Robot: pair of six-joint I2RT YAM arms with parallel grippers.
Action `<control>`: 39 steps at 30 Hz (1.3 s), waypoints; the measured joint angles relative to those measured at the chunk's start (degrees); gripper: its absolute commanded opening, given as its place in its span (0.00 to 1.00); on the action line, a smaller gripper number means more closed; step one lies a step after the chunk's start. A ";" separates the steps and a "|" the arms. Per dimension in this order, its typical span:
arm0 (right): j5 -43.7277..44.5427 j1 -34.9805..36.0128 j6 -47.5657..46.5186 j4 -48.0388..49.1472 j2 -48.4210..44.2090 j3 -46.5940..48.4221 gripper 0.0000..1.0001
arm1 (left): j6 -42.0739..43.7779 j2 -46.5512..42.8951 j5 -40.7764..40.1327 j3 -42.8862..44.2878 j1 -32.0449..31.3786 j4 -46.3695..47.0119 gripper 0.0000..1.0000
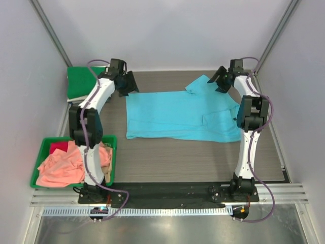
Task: Fold and stack the t-shirts
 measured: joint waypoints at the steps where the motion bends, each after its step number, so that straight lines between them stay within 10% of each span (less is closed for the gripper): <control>1: -0.09 0.15 -0.46 0.09 0.00 0.33 0.75 | -0.02 -3.78 -0.26 -3.65 -0.04 0.98 0.63; 7: 0.59 0.33 -3.93 0.28 0.96 8.87 0.75 | -2.93 -27.26 -0.11 -32.30 -0.37 12.02 0.62; 14: 2.97 1.22 -7.37 7.54 8.37 21.59 0.79 | -7.96 -30.47 1.22 -54.62 -4.44 21.51 0.62; 26: 13.42 8.81 -11.78 8.85 21.84 31.63 0.85 | -10.86 -30.38 3.93 -58.99 -8.55 28.48 0.61; 39: 18.47 11.08 -14.93 7.56 23.02 31.61 0.37 | -7.93 -35.17 1.25 -52.30 -4.55 22.29 0.66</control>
